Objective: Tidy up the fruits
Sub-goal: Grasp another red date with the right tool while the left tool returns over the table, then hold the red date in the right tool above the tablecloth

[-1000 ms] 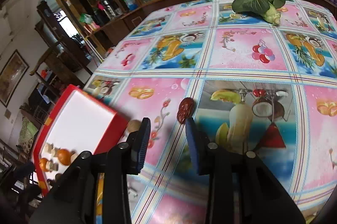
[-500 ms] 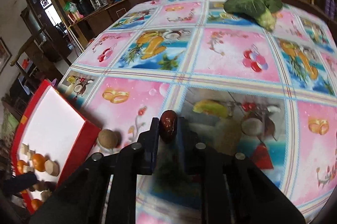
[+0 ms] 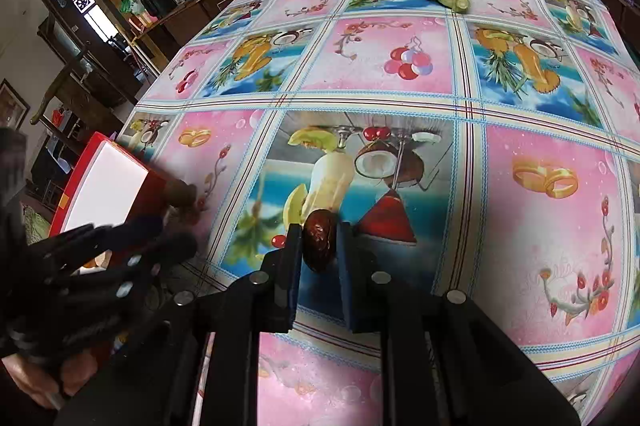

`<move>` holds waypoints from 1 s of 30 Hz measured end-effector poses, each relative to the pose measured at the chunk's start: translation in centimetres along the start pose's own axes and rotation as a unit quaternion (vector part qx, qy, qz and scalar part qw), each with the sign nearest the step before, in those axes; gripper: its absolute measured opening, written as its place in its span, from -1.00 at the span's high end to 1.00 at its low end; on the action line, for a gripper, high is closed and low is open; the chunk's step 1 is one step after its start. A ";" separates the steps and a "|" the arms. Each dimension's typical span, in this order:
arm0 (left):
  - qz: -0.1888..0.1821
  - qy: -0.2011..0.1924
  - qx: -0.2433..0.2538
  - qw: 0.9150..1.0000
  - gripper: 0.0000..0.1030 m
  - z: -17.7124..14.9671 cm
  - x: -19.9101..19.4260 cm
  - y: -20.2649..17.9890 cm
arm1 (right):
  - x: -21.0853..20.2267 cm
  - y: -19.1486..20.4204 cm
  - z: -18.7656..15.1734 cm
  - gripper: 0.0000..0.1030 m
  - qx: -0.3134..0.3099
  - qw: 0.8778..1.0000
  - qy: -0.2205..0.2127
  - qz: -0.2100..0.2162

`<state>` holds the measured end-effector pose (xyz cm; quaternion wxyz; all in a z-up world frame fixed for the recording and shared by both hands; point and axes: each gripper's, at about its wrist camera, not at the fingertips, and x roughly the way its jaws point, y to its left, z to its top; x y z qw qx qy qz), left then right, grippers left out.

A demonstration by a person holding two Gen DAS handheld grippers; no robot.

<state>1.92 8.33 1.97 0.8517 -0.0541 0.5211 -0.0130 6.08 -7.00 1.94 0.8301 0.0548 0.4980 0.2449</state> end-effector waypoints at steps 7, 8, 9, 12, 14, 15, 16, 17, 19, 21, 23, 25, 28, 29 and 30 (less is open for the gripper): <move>0.001 -0.012 0.007 1.000 0.07 1.5 1.0 -0.2 | 0.0 -0.1 0.0 0.63 0.003 1.000 -0.001 0.003; 0.003 -0.014 0.012 1.000 0.07 1.6 1.1 -0.2 | 0.0 -0.1 0.0 0.63 0.004 1.000 -0.001 0.004; 0.006 -0.016 0.018 1.000 0.08 1.7 1.2 -0.4 | -0.1 -0.2 0.0 0.63 0.006 1.000 -0.002 0.005; 0.007 -0.023 0.040 0.999 0.21 1.9 1.4 -0.4 | -0.1 -0.2 0.0 0.63 0.007 1.000 -0.002 0.008; 0.002 -0.027 0.055 0.998 0.22 2.0 1.4 -0.5 | -0.1 -0.2 0.0 0.63 0.006 1.000 -0.002 0.008; -0.002 -0.029 0.064 0.998 0.22 2.1 1.5 -0.5 | -0.1 -0.2 0.0 0.63 0.006 1.000 -0.002 0.007; -0.003 -0.031 0.071 0.997 0.22 2.1 1.5 -0.6 | -0.1 -0.2 0.0 0.63 0.005 1.000 -0.003 0.006; -0.001 -0.034 0.076 0.997 0.22 2.1 1.5 -0.7 | -0.1 -0.2 0.0 0.63 0.004 1.000 -0.003 0.006; 0.005 -0.038 0.085 0.996 0.26 1.9 1.5 -1.1 | -0.1 -0.2 -0.1 0.63 0.002 1.000 -0.004 0.005; 0.005 -0.042 0.082 0.996 0.27 1.8 1.5 -1.1 | -0.1 -0.1 -0.1 0.63 0.000 1.000 -0.003 0.004; 0.005 -0.045 0.080 0.996 0.27 1.8 1.4 -1.0 | -0.1 0.0 -0.1 0.63 -0.004 1.000 -0.003 0.002; 0.006 -0.046 0.078 0.996 0.27 1.8 1.4 -1.1 | 0.0 0.1 0.0 0.63 -0.007 1.000 -0.003 -0.002; 0.009 -0.043 0.075 0.996 0.27 1.9 1.5 -1.2 | 0.0 0.4 -0.1 0.63 -0.017 1.000 -0.006 -0.010; 0.008 -0.044 0.074 0.996 0.28 2.0 1.5 -1.2 | 0.0 0.6 -0.2 0.63 -0.022 1.000 -0.007 -0.013; 0.009 -0.044 0.072 0.996 0.28 2.0 1.5 -1.2 | 0.0 0.6 -0.2 0.63 -0.026 1.000 -0.008 -0.016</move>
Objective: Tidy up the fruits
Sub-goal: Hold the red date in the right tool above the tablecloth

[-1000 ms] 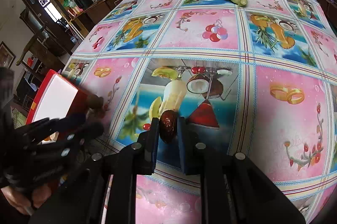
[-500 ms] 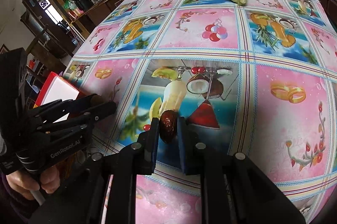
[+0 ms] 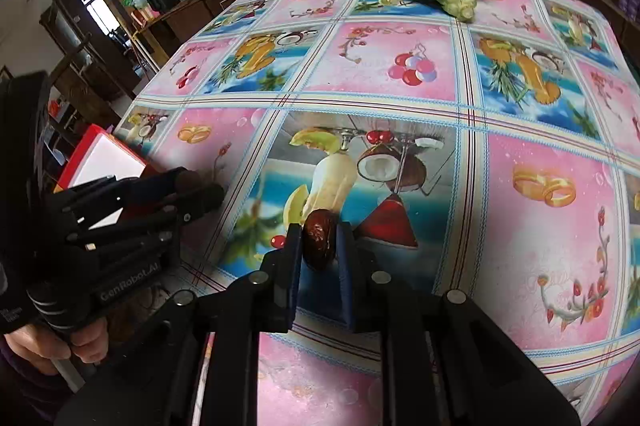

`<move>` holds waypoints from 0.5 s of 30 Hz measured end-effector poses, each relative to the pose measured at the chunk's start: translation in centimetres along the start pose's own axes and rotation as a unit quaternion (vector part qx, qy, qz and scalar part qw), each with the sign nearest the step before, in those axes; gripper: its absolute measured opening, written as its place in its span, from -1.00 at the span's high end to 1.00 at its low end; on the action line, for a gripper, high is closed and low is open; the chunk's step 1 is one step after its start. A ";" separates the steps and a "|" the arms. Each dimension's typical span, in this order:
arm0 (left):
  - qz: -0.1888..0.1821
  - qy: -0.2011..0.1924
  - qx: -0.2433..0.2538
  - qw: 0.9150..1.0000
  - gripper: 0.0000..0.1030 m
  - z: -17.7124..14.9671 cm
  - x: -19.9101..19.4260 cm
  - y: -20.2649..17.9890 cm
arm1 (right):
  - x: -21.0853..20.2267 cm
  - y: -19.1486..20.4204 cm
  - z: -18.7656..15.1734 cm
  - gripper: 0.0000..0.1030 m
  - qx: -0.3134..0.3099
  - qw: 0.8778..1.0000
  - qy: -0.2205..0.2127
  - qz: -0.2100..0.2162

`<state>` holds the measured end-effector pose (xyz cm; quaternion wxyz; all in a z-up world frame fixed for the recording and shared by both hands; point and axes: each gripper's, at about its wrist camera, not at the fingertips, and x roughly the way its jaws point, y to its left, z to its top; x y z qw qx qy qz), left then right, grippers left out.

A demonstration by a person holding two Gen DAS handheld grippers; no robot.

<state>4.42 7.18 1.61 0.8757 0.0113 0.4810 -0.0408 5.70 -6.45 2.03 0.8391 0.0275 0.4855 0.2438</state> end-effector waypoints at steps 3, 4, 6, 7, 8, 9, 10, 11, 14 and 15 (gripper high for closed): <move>0.002 0.000 -0.004 1.000 0.37 0.0 0.0 0.0 | 0.0 0.5 -0.1 0.63 -0.017 1.000 -0.004 -0.014; 0.001 -0.001 -0.006 1.000 0.47 0.1 0.0 0.1 | 0.0 0.7 -0.2 0.63 -0.023 1.000 -0.005 -0.019; 0.003 0.000 -0.017 1.000 0.57 0.2 0.1 0.3 | 0.0 0.8 -0.2 0.63 -0.024 0.999 -0.006 -0.022; 0.002 0.000 -0.018 1.000 0.57 0.3 0.1 0.3 | 0.0 0.6 -0.2 0.63 -0.019 1.000 -0.005 -0.018; 0.002 0.001 -0.018 1.000 0.57 0.2 0.1 0.3 | 0.0 0.4 -0.1 0.63 -0.015 1.000 -0.004 -0.013; 0.004 0.000 -0.016 1.000 0.57 0.3 0.1 0.3 | 0.0 0.3 -0.1 0.63 -0.010 1.000 -0.003 -0.010; 0.006 -0.001 -0.013 1.000 0.58 0.2 0.1 0.3 | 0.0 0.2 -0.1 0.63 -0.007 1.000 -0.002 -0.007; 0.008 -0.002 -0.011 1.000 0.58 0.2 0.1 0.2 | 0.0 0.2 -0.1 0.63 -0.007 1.000 -0.002 -0.006; 0.006 -0.001 -0.019 1.000 0.58 0.0 -0.1 0.1 | 0.0 0.3 -0.1 0.63 -0.008 1.000 -0.003 -0.010; 0.004 0.000 -0.018 1.000 0.58 -0.1 -0.2 -0.1 | 0.0 0.4 -0.1 0.63 -0.009 1.000 -0.003 -0.010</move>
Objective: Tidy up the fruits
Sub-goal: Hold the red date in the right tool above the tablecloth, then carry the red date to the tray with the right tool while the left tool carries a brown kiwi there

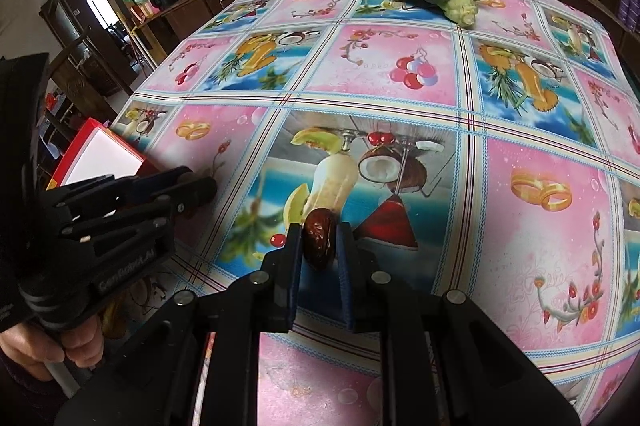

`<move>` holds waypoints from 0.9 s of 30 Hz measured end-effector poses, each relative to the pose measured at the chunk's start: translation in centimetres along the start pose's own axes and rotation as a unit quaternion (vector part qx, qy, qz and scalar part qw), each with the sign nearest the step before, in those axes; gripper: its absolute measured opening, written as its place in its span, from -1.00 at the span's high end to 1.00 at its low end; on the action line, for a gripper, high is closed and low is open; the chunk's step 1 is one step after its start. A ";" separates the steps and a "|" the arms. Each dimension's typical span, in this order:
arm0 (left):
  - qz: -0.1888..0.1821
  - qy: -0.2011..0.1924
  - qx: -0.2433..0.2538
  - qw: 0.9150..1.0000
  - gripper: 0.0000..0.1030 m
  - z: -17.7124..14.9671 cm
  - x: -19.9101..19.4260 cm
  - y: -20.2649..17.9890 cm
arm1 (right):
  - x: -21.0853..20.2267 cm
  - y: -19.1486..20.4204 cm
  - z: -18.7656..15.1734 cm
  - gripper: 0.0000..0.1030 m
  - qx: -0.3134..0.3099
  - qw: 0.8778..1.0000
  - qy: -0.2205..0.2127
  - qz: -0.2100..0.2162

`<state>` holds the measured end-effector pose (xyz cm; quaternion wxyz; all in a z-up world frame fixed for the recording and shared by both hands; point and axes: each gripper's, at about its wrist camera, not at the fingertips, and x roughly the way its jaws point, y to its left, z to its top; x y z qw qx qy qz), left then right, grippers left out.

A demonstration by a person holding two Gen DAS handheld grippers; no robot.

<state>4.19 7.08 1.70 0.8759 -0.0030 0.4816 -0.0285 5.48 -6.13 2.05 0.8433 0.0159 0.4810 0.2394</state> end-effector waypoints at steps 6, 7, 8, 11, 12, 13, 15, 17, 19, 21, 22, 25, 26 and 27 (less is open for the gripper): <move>-0.011 -0.016 0.011 1.000 0.58 -1.3 -1.7 -2.0 | -0.1 -0.3 0.0 0.63 0.013 1.000 -0.005 -0.002; -0.014 -0.022 0.013 1.000 0.58 -1.5 -2.2 -2.3 | -0.2 -0.4 0.0 0.63 0.016 1.000 -0.008 -0.004; -0.019 -0.027 0.014 0.999 0.58 -1.9 -2.7 -2.8 | -0.2 -0.6 0.0 0.63 0.021 1.000 -0.011 -0.003; -0.033 -0.043 0.015 0.998 0.58 -2.8 -4.5 -3.7 | -0.6 -0.8 0.1 0.63 0.032 0.999 -0.024 0.001; -0.039 -0.049 0.014 0.998 0.58 -3.1 -5.1 -3.8 | -0.7 -0.8 0.2 0.63 0.033 0.999 -0.030 0.002; -0.047 -0.055 0.011 0.997 0.58 -3.4 -5.8 -4.0 | -0.9 -0.7 0.1 0.63 0.035 0.999 -0.039 0.002; -0.056 -0.067 0.008 0.996 0.58 -4.2 -7.2 -4.2 | -1.2 -0.5 0.1 0.63 0.036 0.998 -0.052 0.004; -0.057 -0.081 0.010 0.995 0.58 -4.8 -8.4 -4.3 | -1.6 -0.3 0.0 0.63 0.036 0.997 -0.069 0.005; -0.056 -0.095 0.010 0.994 0.58 -5.3 -9.8 -4.0 | -2.0 0.1 0.0 0.63 0.031 0.996 -0.084 0.010; -0.050 -0.111 0.005 0.993 0.58 -5.7 -11.2 -3.2 | -2.4 0.4 -0.2 0.63 0.026 0.995 -0.099 0.015; -0.049 -0.118 0.000 0.992 0.58 -5.9 -11.9 -2.6 | -2.5 0.6 -0.2 0.63 0.025 0.994 -0.103 0.022; -0.039 -0.138 -0.015 0.990 0.58 -6.3 -13.9 -0.6 | -2.8 1.5 -0.5 0.63 0.019 0.993 -0.112 0.032; -0.033 -0.144 -0.019 0.989 0.58 -6.5 -14.5 -0.1 | -2.8 1.8 -0.7 0.63 0.017 0.993 -0.111 0.035; -0.031 -0.150 -0.024 0.988 0.58 -6.7 -15.0 0.6 | -2.8 2.4 -0.8 0.63 0.015 0.993 -0.109 0.042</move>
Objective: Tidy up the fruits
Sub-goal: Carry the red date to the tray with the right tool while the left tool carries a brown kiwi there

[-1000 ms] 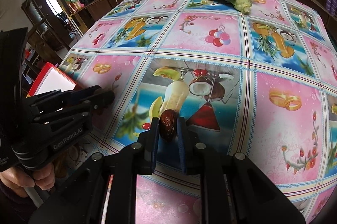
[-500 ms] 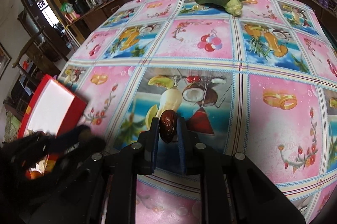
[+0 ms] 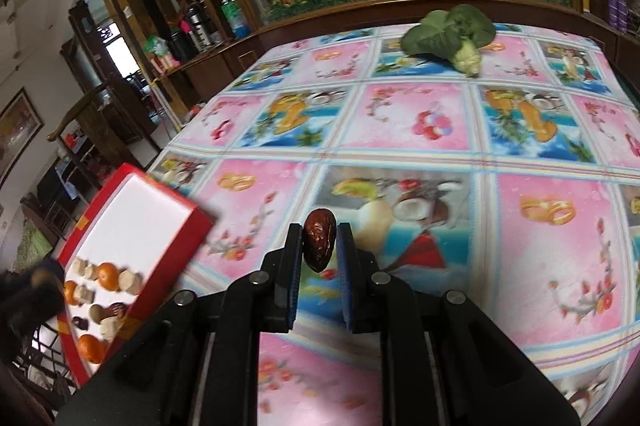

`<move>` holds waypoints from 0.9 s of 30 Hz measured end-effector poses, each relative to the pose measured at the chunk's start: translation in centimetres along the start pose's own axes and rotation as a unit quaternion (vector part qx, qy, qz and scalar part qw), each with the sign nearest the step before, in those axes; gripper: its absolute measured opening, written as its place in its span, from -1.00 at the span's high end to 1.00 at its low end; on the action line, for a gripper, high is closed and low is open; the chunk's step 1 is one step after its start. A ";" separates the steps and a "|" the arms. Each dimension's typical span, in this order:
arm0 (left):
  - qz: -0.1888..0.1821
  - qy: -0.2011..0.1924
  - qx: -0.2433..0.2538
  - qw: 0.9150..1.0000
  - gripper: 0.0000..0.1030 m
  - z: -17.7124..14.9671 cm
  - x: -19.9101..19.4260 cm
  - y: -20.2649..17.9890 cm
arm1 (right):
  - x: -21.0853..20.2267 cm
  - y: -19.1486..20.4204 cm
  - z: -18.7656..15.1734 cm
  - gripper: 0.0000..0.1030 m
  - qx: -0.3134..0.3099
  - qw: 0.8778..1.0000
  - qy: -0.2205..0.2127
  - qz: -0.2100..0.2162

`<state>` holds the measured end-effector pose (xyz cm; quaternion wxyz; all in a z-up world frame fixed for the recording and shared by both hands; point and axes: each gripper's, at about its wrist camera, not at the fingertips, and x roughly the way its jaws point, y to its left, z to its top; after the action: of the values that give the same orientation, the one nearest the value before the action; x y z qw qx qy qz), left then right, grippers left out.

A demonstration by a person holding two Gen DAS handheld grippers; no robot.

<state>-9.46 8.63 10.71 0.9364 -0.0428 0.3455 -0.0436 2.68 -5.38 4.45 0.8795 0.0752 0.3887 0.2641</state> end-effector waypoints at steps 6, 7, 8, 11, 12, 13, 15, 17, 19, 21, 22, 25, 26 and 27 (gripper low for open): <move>0.019 -0.016 -0.031 0.999 0.58 -0.4 -2.0 3.7 | -0.5 4.0 -1.4 0.63 -0.018 0.999 0.000 0.030; 0.022 -0.019 -0.036 0.999 0.58 -0.5 -2.2 4.4 | -0.5 4.7 -1.6 0.63 -0.018 0.999 0.000 0.036; 0.026 -0.021 -0.038 0.999 0.58 -0.7 -2.4 4.8 | -0.4 5.2 -1.7 0.63 -0.018 0.999 0.001 0.042; 0.032 -0.021 -0.050 0.998 0.58 -1.1 -2.7 6.3 | -0.3 7.2 -2.0 0.63 -0.023 0.998 0.004 0.054; 0.035 -0.022 -0.055 0.998 0.58 -1.2 -2.8 6.8 | -0.3 7.6 -2.0 0.63 -0.025 0.998 0.004 0.057; 0.039 -0.023 -0.059 0.997 0.58 -1.3 -2.9 7.4 | -0.2 8.3 -2.1 0.63 -0.030 0.998 0.005 0.061; 0.043 -0.024 -0.066 0.997 0.58 -1.5 -3.1 8.3 | -0.1 9.4 -2.1 0.63 -0.035 0.997 0.007 0.066; 0.050 -0.024 -0.070 0.996 0.58 -1.7 -3.2 9.0 | 0.2 10.4 -2.1 0.63 -0.038 0.996 0.013 0.076; 0.058 -0.024 -0.070 0.996 0.58 -1.7 -3.4 9.9 | 0.3 11.5 -2.1 0.63 -0.045 0.995 0.017 0.083; 0.060 -0.020 -0.067 0.996 0.58 -1.8 -3.5 10.9 | 0.5 12.4 -1.9 0.63 -0.053 0.994 0.024 0.090; 0.065 -0.017 -0.062 0.996 0.58 -1.8 -3.4 11.5 | 0.6 12.9 -1.7 0.63 -0.054 0.994 0.030 0.096; 0.079 -0.004 -0.045 0.996 0.58 -1.9 -2.9 13.1 | 1.0 14.1 -1.1 0.63 -0.060 0.991 0.042 0.112; 0.079 0.001 -0.042 0.996 0.58 -1.9 -2.8 13.6 | 1.0 14.5 -0.9 0.63 -0.065 0.990 0.045 0.117; 0.083 0.009 -0.038 0.996 0.58 -1.8 -2.5 14.3 | 1.2 15.0 -0.5 0.63 -0.071 0.988 0.049 0.125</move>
<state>-11.82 23.00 9.39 0.9315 -0.0495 0.3573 0.0471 -3.17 7.95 8.41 0.8225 0.0478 0.3990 0.4025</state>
